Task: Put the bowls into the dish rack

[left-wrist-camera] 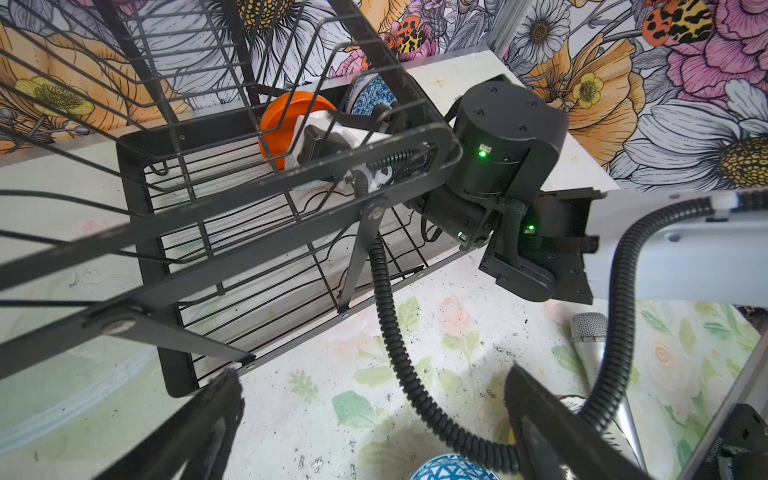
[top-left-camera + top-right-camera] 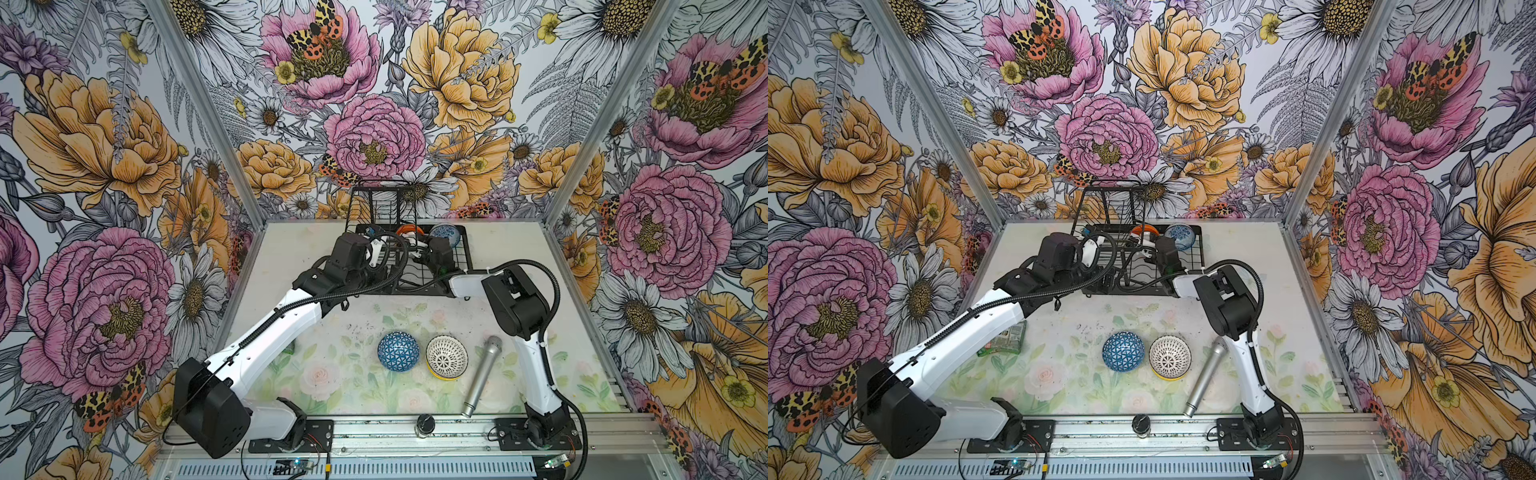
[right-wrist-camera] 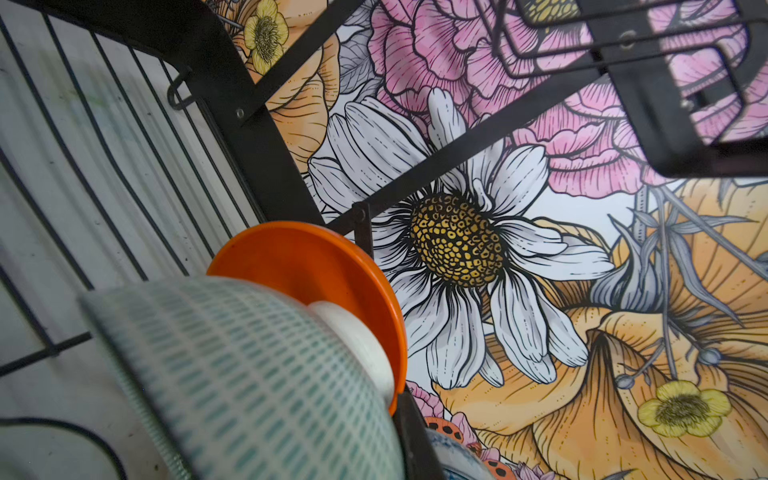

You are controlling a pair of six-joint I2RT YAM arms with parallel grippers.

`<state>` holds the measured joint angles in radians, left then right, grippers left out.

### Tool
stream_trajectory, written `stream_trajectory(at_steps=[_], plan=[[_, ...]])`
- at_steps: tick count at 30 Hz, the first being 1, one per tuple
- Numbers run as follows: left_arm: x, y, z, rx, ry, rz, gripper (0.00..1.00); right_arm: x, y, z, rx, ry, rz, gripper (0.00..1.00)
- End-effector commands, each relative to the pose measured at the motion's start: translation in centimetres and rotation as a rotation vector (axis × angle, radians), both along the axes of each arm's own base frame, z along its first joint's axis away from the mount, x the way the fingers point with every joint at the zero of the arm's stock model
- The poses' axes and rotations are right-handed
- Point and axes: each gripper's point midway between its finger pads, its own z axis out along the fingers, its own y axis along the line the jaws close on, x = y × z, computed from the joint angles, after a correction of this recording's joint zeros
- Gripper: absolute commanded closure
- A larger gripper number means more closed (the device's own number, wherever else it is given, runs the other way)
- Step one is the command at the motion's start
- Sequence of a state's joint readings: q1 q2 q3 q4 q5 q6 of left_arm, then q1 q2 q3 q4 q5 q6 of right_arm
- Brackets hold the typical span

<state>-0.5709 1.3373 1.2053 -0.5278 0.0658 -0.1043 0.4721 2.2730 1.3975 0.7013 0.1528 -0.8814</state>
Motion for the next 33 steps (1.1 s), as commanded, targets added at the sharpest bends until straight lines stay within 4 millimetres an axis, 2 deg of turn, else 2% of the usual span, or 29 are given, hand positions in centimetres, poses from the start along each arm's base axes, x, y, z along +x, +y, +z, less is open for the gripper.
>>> stream_trajectory(at_steps=[1, 15, 25, 33], plan=[[0.1, 0.0, 0.1, -0.017, 0.006, -0.003, 0.01, 0.8, 0.4, 1.5, 0.022, -0.07, -0.023, 1.0], [0.0, 0.0, -0.1, -0.023, 0.009, -0.005, 0.01, 0.5, 0.6, 0.9, -0.036, -0.126, -0.03, 1.0], [-0.1, 0.0, 0.1, -0.028, 0.007, -0.004, 0.01, -1.7, 1.0, -1.1, -0.064, -0.018, 0.057, 1.0], [-0.4, 0.2, -0.1, -0.029, 0.004, -0.002, 0.01, -2.2, 1.0, -2.1, -0.092, 0.045, 0.07, 1.0]])
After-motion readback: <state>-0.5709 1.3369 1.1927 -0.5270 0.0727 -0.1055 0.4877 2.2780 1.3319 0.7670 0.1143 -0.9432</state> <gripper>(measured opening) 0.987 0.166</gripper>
